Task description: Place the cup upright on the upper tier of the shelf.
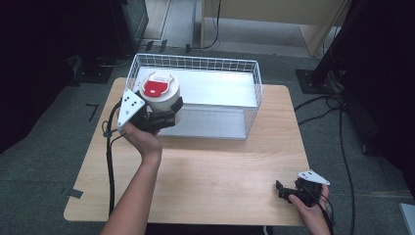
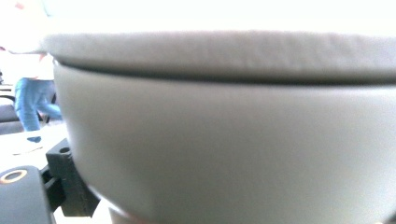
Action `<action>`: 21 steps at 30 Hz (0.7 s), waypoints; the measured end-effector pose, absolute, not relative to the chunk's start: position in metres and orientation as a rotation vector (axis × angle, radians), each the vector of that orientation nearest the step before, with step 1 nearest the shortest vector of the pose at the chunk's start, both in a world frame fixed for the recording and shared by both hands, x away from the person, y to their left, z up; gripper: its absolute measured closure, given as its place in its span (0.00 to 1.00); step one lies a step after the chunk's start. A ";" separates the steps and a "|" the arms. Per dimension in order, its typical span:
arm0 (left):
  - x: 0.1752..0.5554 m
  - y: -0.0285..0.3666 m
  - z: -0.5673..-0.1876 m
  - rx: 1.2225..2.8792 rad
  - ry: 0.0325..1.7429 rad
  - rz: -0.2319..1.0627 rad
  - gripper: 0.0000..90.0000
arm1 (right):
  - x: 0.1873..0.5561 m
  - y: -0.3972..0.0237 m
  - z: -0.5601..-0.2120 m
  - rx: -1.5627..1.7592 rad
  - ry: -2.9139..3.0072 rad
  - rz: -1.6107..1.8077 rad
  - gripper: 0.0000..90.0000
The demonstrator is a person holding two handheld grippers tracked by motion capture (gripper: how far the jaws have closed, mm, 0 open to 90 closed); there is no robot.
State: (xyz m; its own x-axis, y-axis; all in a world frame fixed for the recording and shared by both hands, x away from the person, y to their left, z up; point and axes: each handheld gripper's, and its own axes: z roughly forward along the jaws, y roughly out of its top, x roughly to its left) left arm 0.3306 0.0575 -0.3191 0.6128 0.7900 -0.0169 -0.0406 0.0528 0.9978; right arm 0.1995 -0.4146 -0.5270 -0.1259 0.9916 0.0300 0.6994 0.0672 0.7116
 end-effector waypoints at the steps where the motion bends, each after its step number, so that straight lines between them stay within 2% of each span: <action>1: 0.335 0.056 -0.318 1.386 0.690 0.700 0.02 | 0.199 -0.415 -0.527 1.677 1.879 0.815 0.00; 9: 0.360 0.051 -0.337 1.352 0.714 0.553 0.02 | 0.202 -0.411 -0.527 1.673 1.882 0.810 0.00; 21: 0.381 0.054 -0.311 1.291 0.723 0.589 0.02 | 0.203 -0.411 -0.527 1.674 1.885 0.812 0.00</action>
State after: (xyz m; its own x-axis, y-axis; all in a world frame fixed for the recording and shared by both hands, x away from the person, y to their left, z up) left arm 0.3806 0.0540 -0.3107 0.6495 0.7459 -0.1479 0.0062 0.1892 0.9819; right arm 0.2027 -0.4105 -0.5269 -0.1295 0.9912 0.0276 0.7006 0.0718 0.7099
